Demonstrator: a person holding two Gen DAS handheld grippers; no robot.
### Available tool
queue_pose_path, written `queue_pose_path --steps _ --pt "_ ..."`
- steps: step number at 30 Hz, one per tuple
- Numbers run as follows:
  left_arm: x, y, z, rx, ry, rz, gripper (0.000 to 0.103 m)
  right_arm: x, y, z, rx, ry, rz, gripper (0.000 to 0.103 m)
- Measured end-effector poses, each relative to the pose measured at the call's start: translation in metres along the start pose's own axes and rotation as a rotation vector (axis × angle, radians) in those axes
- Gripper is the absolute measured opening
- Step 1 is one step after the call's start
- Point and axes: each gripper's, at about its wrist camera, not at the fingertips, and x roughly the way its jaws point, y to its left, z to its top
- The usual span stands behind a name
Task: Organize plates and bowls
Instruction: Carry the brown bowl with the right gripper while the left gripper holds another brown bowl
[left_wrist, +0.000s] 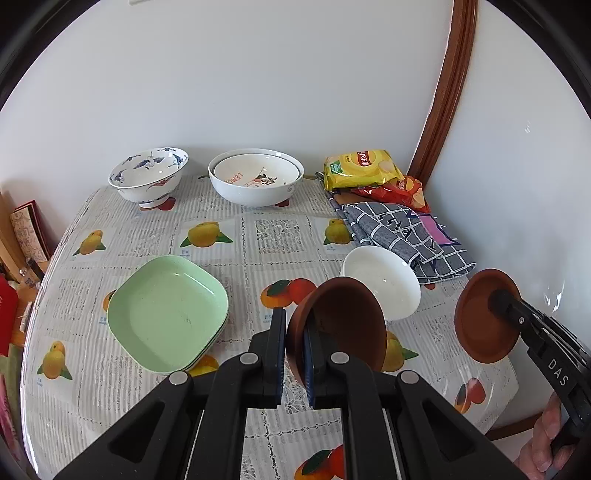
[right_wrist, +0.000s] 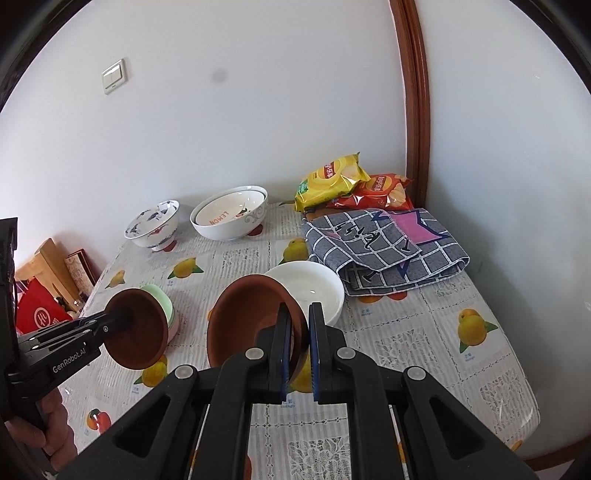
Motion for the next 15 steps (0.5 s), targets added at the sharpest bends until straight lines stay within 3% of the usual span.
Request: queue_pose_path --steps 15 --pt "0.047 0.013 0.027 -0.013 0.043 0.017 0.009 0.058 -0.004 0.022 -0.006 0.052 -0.010 0.009"
